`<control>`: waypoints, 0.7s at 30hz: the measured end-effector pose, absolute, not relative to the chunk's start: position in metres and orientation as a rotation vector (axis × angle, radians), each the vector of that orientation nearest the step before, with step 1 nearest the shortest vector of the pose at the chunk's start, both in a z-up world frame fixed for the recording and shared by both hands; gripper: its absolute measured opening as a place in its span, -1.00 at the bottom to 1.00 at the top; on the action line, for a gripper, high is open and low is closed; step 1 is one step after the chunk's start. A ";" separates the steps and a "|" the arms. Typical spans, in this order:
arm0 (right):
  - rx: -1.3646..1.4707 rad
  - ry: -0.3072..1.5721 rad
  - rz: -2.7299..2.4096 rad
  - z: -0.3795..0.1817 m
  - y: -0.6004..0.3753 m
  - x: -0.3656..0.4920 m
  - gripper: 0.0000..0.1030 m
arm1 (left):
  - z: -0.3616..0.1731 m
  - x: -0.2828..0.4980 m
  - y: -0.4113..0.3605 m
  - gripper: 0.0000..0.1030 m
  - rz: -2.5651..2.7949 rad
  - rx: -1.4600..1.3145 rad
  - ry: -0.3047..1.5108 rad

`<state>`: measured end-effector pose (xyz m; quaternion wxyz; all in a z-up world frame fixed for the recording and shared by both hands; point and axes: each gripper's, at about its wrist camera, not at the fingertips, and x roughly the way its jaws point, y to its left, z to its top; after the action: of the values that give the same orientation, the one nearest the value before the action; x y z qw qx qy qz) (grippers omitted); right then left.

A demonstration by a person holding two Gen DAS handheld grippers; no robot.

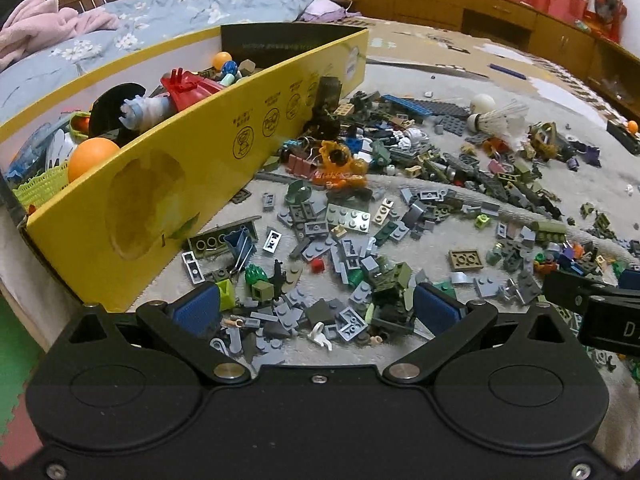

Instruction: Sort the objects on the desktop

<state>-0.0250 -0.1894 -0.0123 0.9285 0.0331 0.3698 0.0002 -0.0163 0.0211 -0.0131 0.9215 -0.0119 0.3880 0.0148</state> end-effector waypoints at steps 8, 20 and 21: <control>0.057 0.849 0.001 -0.009 -0.171 -0.010 1.00 | -0.011 -0.012 0.025 0.99 0.091 -0.007 0.818; 0.046 0.901 -0.004 -0.014 -0.158 -0.003 1.00 | -0.011 -0.011 0.037 0.99 0.138 -0.022 0.839; 0.044 0.904 -0.006 -0.015 -0.158 -0.003 1.00 | -0.012 -0.010 0.037 0.99 0.140 -0.023 0.843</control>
<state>-0.0032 -0.1575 -0.0150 0.8994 0.0214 0.4366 -0.0027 -0.0103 0.0370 -0.0119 0.9100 -0.0110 0.4088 0.0679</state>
